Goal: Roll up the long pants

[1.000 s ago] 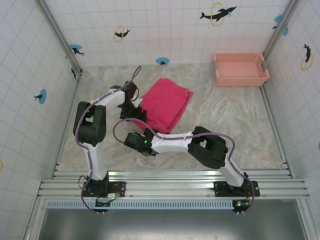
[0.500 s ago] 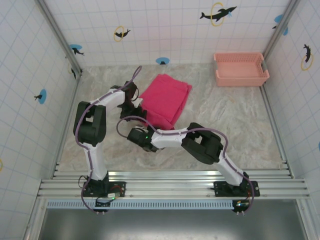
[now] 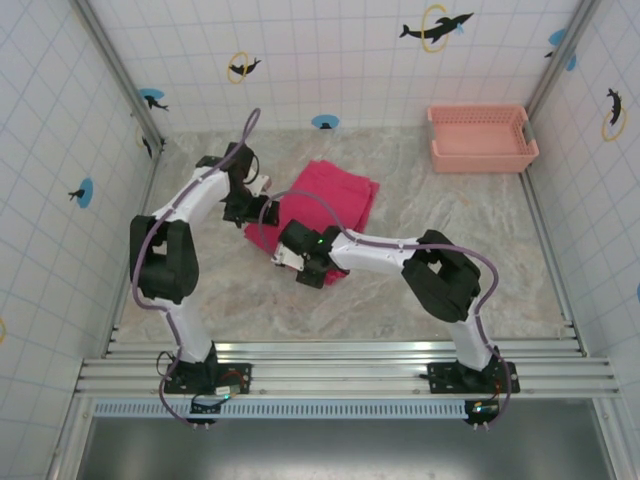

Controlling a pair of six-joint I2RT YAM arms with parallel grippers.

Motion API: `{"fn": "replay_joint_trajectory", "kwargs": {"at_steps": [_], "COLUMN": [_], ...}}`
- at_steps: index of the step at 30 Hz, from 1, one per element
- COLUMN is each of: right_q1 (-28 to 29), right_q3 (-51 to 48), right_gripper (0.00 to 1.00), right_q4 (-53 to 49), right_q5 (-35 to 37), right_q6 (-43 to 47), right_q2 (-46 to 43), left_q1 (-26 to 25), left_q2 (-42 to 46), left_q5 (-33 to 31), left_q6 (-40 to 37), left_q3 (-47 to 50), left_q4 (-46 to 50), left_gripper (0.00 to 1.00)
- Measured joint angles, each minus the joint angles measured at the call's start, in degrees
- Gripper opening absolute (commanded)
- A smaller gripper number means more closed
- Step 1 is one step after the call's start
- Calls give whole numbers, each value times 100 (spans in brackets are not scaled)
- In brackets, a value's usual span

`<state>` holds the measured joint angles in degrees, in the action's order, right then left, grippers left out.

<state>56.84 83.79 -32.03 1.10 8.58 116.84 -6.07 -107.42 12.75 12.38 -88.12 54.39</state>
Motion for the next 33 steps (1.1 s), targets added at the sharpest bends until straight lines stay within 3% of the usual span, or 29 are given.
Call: {"fn": "replay_joint_trajectory", "kwargs": {"at_steps": [8, 16, 26, 33], "right_q1": [-503, -1191, -1902, -2151], "right_q3": [-22, -789, -2201, -2378], "right_gripper": [1, 0, 0, 0], "right_q4": [131, 2387, 5744, 6452], "right_q5": [-2712, -4634, -4874, -4544], "right_q6": [-929, -3045, -5716, -6251], "right_q2": [-275, -409, -354, -24], "left_q1": [129, 129, 129, 83], "left_q2": [614, 632, 629, 608], "left_q5": [-153, -125, 48, 208], "left_q6": [-120, -199, -210, -188], "left_q3": [-177, -11, 175, 321], "left_q4": [225, 258, 234, 138], "left_gripper": [98, 97, 97, 98]}}
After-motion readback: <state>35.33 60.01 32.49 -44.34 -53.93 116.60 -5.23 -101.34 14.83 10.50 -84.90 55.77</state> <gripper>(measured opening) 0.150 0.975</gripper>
